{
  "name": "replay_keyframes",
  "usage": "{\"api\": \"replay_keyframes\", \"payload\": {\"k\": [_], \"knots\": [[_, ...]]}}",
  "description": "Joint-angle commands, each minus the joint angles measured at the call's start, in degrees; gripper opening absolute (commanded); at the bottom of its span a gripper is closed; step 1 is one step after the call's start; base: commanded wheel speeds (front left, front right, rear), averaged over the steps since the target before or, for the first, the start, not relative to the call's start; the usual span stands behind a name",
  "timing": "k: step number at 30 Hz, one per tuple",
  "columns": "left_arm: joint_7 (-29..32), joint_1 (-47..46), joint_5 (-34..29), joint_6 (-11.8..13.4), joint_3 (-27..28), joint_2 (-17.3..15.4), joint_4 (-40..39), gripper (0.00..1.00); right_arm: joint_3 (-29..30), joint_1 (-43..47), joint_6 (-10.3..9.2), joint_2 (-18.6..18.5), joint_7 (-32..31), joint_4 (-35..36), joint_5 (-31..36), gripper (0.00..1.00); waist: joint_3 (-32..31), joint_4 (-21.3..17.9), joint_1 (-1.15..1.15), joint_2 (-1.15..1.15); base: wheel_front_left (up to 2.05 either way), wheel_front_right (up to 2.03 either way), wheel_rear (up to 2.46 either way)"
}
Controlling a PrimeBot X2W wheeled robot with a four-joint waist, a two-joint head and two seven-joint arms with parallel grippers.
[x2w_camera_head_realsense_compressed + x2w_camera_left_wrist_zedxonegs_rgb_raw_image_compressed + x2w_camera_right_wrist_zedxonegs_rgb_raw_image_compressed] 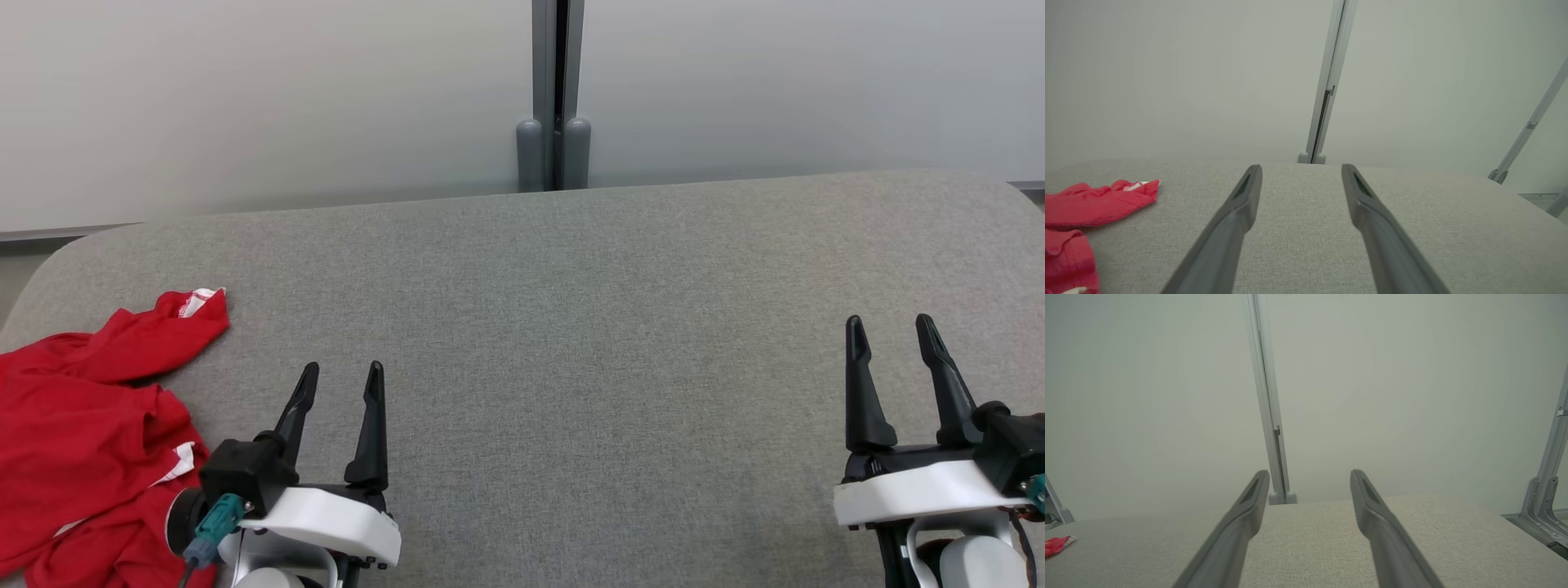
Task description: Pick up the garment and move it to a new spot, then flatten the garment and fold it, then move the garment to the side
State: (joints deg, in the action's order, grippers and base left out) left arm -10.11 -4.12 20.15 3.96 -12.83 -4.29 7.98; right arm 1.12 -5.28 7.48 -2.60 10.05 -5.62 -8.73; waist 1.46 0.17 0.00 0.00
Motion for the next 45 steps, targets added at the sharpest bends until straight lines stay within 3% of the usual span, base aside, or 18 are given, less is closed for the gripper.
{"api": "replay_keyframes", "payload": {"k": [1, 7, 13, 24, 45], "knots": [[-0.4, -1.4, -1.1, 0.4, -0.2, -0.3, -0.3, 1.00, -0.1, -0.6, 0.01, -0.3, 0.5, 0.4, 1.3, 1.00, 0.0, 0.0, 0.00, 0.00, 0.00, 0.00, 0.00], [-1.2, -1.5, -2.7, 1.1, -0.8, -0.2, -0.4, 1.00, -0.4, -0.9, 0.02, -0.3, 1.3, -0.2, 2.3, 1.00, 0.4, 0.0, 0.00, 0.00, 0.00, 0.00, 0.00], [-1.9, -0.7, -4.0, 0.1, -0.5, 0.4, 0.7, 1.00, -0.6, -0.8, 0.02, -0.3, 2.0, -1.0, 1.4, 1.00, 0.3, -0.1, 0.00, 0.00, 0.00, 0.00, 0.00], [-3.3, 0.6, -1.1, -1.3, 3.2, 1.4, 3.9, 1.00, -1.0, -0.4, 0.02, -0.4, 3.4, -5.3, -1.7, 1.00, -0.2, 0.0, 0.00, 0.00, 0.00, 0.00, 0.00], [-5.1, 0.3, -5.5, -0.1, 1.7, 1.3, 4.3, 1.00, -1.3, -1.1, 0.02, -0.4, 5.3, -6.9, 6.7, 1.00, 0.0, 0.6, 0.00, 0.00, 0.00, 0.00, 0.00]]}}
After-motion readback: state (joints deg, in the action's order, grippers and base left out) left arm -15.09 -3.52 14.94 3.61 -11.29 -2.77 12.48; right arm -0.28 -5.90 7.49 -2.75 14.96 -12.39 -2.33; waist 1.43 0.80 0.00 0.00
